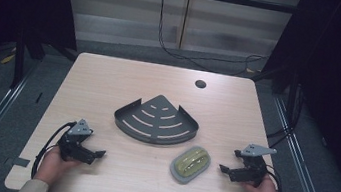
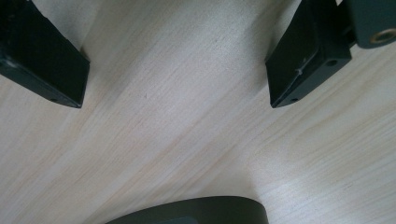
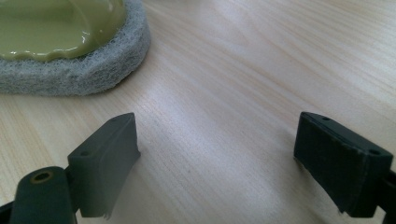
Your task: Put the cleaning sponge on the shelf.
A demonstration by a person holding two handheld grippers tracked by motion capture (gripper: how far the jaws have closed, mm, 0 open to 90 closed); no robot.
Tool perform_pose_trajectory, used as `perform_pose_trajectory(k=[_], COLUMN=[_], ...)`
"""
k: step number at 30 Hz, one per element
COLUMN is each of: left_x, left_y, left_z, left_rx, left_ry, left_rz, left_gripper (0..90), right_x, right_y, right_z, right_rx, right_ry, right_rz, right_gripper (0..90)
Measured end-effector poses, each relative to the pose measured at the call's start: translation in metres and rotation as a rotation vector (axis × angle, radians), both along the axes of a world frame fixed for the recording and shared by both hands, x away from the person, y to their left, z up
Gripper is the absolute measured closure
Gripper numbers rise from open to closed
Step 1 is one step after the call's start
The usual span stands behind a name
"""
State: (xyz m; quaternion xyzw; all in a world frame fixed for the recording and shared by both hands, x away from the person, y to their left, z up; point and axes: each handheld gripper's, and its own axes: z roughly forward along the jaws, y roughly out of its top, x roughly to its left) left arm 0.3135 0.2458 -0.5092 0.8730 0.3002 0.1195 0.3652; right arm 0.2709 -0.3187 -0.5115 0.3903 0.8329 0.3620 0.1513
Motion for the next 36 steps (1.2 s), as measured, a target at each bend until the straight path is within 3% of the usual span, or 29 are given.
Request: perform_pose_trajectory(k=[8, 9, 11, 16, 19, 20, 26, 27, 36], left_x=[0.000, 0.000, 0.000, 0.000, 0.000, 0.000, 0.000, 0.000, 0.000], left_y=[0.000, 0.000, 0.000, 0.000, 0.000, 0.000, 0.000, 0.000, 0.000], left_z=[0.000, 0.000, 0.000, 0.000, 0.000, 0.000, 0.000, 0.000, 0.000], left_rx=[-0.001, -0.001, 0.000, -0.001, 0.000, 0.000, 0.000, 0.000, 0.000], left_ry=[0.001, 0.001, 0.001, 0.001, 0.000, 0.000, 0.000, 0.000, 0.000], left_rz=[0.001, 0.001, 0.000, 0.001, 0.001, 0.000, 0.000, 0.000, 0.000], left_gripper=[5.4, 5.4, 5.4, 5.4, 5.4, 5.4, 5.4, 5.4, 5.4], right_x=[0.005, 0.006, 0.007, 0.010, 0.013, 0.016, 0.021, 0.022, 0.024], right_y=[0.001, 0.005, 0.008, 0.026, 0.030, 0.033, 0.040, 0.044, 0.067], right_z=[0.007, 0.010, 0.014, 0.026, 0.030, 0.037, 0.055, 0.062, 0.080], right_rx=[-0.053, -0.086, -0.112, -0.207, -0.236, -0.239, -0.306, -0.346, -0.423], right_ry=[0.055, 0.079, 0.092, 0.133, 0.141, 0.189, 0.206, 0.199, 0.226], right_rz=[0.050, 0.106, 0.126, 0.252, 0.281, 0.295, 0.362, 0.385, 0.474], right_gripper=[13.8, 15.6, 17.9, 22.7, 22.3, 23.2, 23.1, 22.5, 23.4])
